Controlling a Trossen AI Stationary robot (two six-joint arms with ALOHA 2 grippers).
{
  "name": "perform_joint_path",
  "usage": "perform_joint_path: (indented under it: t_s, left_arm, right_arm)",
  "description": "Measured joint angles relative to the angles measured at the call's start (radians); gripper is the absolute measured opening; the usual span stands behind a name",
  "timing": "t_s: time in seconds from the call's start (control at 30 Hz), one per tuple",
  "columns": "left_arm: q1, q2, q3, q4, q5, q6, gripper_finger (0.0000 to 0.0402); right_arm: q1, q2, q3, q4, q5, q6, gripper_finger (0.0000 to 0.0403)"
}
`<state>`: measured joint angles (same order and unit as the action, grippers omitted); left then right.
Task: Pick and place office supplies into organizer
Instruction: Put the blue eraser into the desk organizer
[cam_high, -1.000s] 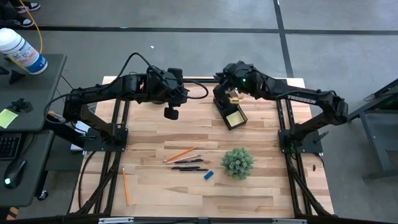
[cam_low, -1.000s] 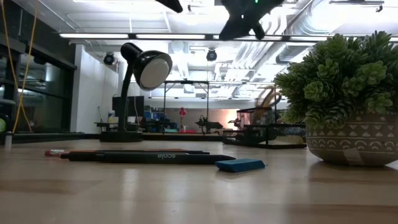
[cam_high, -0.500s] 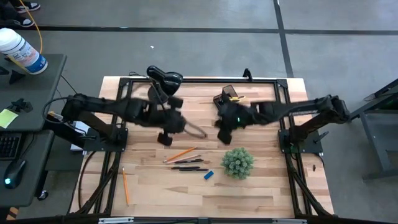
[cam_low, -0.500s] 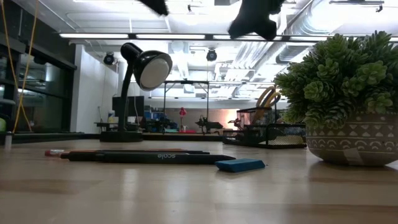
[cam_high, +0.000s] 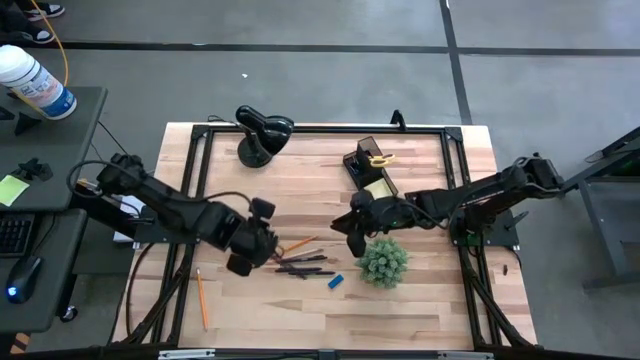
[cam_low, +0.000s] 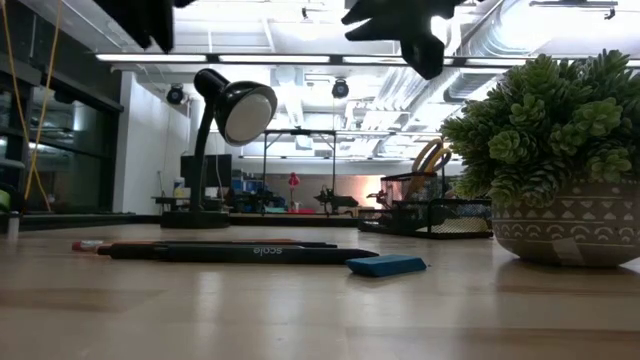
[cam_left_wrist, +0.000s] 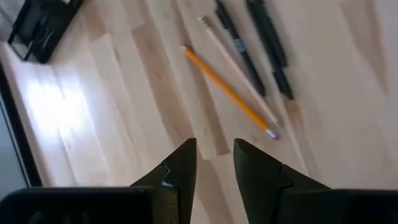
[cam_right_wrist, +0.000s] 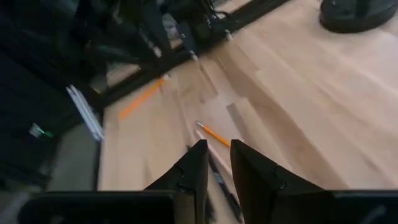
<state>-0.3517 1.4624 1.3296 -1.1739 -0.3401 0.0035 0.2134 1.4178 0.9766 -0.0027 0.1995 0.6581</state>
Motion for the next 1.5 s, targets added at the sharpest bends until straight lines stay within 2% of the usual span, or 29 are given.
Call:
perform_joint_path:
  t_s: [0.13,0.4,0.63,0.9,1.07,1.23,1.37,1.5]
  left_arm:
    - [-0.048,0.0,0.0,-0.008,-0.001,0.015,0.0095]
    - [-0.11,0.0,0.0,-0.05,-0.02,0.002,0.0095]
    - [-0.221,0.0,0.0,-0.057,-0.036,-0.049,0.0095]
    - [-0.326,-0.001,0.0,-0.056,-0.083,-0.209,0.0095]
    - [-0.369,-0.001,0.0,-0.054,-0.075,-0.298,0.0095]
    - [-0.375,-0.001,0.0,-0.047,-0.088,-0.326,0.0095]
    - [-0.359,-0.001,0.0,-0.005,-0.139,-0.327,0.0095]
    - [-0.322,-0.001,0.0,0.043,-0.146,-0.334,0.0095]
  right_arm:
    - [0.003,0.0,-0.003,0.024,-0.015,0.057,0.0067]
    - [0.006,0.0,0.015,0.031,0.068,0.158,0.0067]
    - [0.014,0.0,0.015,0.031,0.096,0.284,0.0067]
    - [0.078,0.0,0.015,0.031,0.101,0.324,0.0067]
    - [0.098,0.0,0.016,0.067,0.092,0.204,0.0067]
    - [0.098,0.036,0.038,0.135,-0.066,0.01,0.0067]
    - [0.098,0.124,0.149,-0.029,-0.242,-0.157,0.0067]
    - [0.097,0.216,0.288,-0.262,-0.318,-0.384,0.0067]
